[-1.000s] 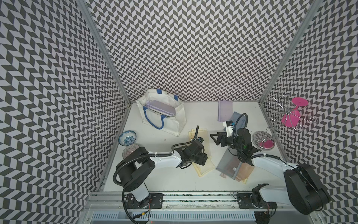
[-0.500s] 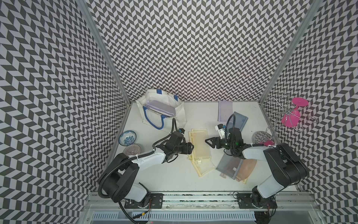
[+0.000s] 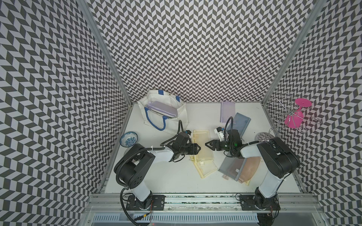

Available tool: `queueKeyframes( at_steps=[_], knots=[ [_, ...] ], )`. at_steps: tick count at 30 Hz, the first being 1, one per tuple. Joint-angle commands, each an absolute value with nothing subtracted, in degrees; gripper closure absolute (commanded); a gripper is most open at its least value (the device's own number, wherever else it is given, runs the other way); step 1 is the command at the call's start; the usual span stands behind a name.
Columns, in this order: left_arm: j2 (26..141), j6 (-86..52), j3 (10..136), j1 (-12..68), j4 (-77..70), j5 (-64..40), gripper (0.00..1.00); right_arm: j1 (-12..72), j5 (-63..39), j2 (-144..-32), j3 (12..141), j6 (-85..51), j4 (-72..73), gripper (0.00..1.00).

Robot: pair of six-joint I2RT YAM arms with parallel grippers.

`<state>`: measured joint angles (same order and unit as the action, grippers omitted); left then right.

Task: Put the pencil pouch into the canvas bag
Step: Pick up the pencil pouch.

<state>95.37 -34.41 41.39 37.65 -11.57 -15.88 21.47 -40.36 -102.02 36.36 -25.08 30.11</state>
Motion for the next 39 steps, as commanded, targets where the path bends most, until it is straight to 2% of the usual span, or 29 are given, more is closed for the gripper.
queueKeyframes(
  at_steps=[1, 9, 13, 14, 18, 23, 24, 29, 35, 39],
  knots=[
    [96.1, -35.2, 43.2, 38.3, -14.4, -17.0, 0.35, 22.1, -41.1, -103.0, 37.6, -25.1, 33.5, 0.36],
    [96.1, -36.0, 42.9, 38.9, -18.3, -18.5, 0.38, 22.6, -41.8, -103.1, 37.8, -25.3, 34.0, 0.38],
    [94.9, -36.6, 42.2, 38.9, -19.7, -17.7, 0.43, 22.6, -42.3, -102.7, 37.5, -25.5, 34.7, 0.41],
    [94.8, -36.5, 42.1, 38.9, -19.7, -17.5, 0.47, 22.6, -42.4, -102.6, 37.4, -25.7, 34.8, 0.42],
    [94.6, -36.4, 42.1, 38.8, -19.7, -17.1, 0.74, 22.6, -42.8, -101.8, 36.9, -26.2, 35.9, 0.57],
    [93.9, -36.0, 42.1, 38.8, -18.5, -16.3, 0.98, 22.6, -41.5, -99.4, 36.3, -25.3, 35.5, 0.58],
    [93.5, -35.9, 42.0, 38.7, -18.0, -15.9, 1.0, 22.6, -41.2, -98.9, 36.1, -25.2, 35.5, 0.58],
    [87.8, -33.3, 41.8, 38.8, -12.9, -13.7, 1.0, 22.6, -37.7, -94.9, 35.0, -23.8, 34.3, 0.48],
    [74.1, -29.1, 40.8, 39.7, -2.4, -10.9, 1.0, 22.6, -31.1, -87.6, 33.3, -21.4, 31.5, 0.33],
    [64.8, -27.5, 41.7, 40.3, 4.4, -9.4, 1.0, 22.5, -25.0, -80.8, 30.6, -20.8, 31.5, 0.27]
  ],
)
